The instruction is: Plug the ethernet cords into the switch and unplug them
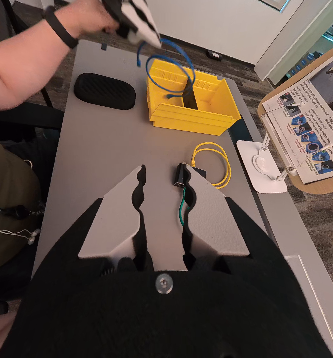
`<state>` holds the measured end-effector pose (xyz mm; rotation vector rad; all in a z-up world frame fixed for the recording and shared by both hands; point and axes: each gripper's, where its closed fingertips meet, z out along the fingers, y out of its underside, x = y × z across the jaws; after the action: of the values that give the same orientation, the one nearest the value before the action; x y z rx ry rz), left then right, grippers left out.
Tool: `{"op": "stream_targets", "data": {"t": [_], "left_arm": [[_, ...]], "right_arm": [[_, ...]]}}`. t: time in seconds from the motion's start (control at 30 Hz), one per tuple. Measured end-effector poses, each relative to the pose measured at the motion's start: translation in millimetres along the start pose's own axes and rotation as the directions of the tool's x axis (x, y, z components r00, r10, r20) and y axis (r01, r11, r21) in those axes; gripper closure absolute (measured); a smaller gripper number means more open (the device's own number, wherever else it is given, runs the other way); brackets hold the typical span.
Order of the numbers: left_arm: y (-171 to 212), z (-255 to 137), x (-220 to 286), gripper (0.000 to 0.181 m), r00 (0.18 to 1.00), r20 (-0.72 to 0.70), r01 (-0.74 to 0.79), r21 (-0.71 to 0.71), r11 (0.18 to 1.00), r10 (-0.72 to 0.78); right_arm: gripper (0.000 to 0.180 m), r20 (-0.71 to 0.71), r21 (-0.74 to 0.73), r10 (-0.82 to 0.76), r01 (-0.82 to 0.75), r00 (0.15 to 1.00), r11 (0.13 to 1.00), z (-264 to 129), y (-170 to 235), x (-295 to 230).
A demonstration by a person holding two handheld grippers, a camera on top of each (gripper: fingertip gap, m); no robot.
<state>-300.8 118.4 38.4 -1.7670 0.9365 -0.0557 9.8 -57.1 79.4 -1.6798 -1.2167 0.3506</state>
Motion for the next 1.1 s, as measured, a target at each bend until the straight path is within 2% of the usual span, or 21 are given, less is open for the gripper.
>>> {"op": "stream_targets", "data": {"t": [0.03,0.2,0.33,0.43,0.5,0.67,0.93,1.0,1.07,1.1], "left_arm": [[-18.9,-13.2,-5.6,0.178,0.999,0.030,0.017,0.059,0.998,-0.018],[-100.6,-70.3,19.6,0.178,0.997,-0.046,0.079,0.316,0.945,-0.068],[-136.8,-95.5,49.6,0.178,0.995,-0.096,0.070,0.433,0.898,-0.031],[-151.7,-105.8,67.0,0.178,0.992,-0.126,0.066,0.479,0.875,-0.006],[-157.8,-110.0,76.9,0.178,0.988,-0.153,0.074,0.494,0.866,0.003],[-166.7,-118.8,95.2,0.178,0.983,-0.181,0.068,0.521,0.851,0.032],[-178.3,-128.8,126.1,0.178,0.975,-0.195,0.021,0.549,0.835,0.104],[-180.7,-131.6,132.2,0.178,0.972,-0.203,0.018,0.559,0.829,0.116],[-181.9,-134.4,138.2,0.178,0.968,-0.222,0.027,0.563,0.826,0.120],[-182.1,-136.5,143.8,0.178,0.960,-0.249,0.039,0.562,0.826,0.124]], "right_arm": [[0.142,0.001,-0.003,0.003,-0.003,1.000,1.000,2.2,0.5,1.1],[0.142,0.038,0.005,0.013,-0.014,0.999,1.000,25.8,-1.9,3.6],[0.139,0.093,0.044,0.066,-0.070,0.993,0.997,60.3,-7.7,6.7],[0.133,0.198,0.117,0.198,-0.224,0.960,0.968,85.4,-18.3,6.3],[0.127,0.239,0.112,0.282,-0.315,0.929,0.942,100.3,-15.5,9.3],[0.127,0.266,0.094,0.399,-0.436,0.877,0.895,129.0,-8.5,13.1],[0.129,0.379,0.064,0.564,-0.628,0.734,0.775,169.7,-15.0,-6.8],[0.135,0.409,0.020,0.581,-0.643,0.704,0.766,177.3,-9.3,-13.9],[0.172,0.470,-0.054,0.567,-0.619,0.677,0.784,178.4,-2.4,-27.5],[0.173,0.467,-0.070,0.560,-0.603,0.684,0.795,179.2,1.1,-28.1]]}}
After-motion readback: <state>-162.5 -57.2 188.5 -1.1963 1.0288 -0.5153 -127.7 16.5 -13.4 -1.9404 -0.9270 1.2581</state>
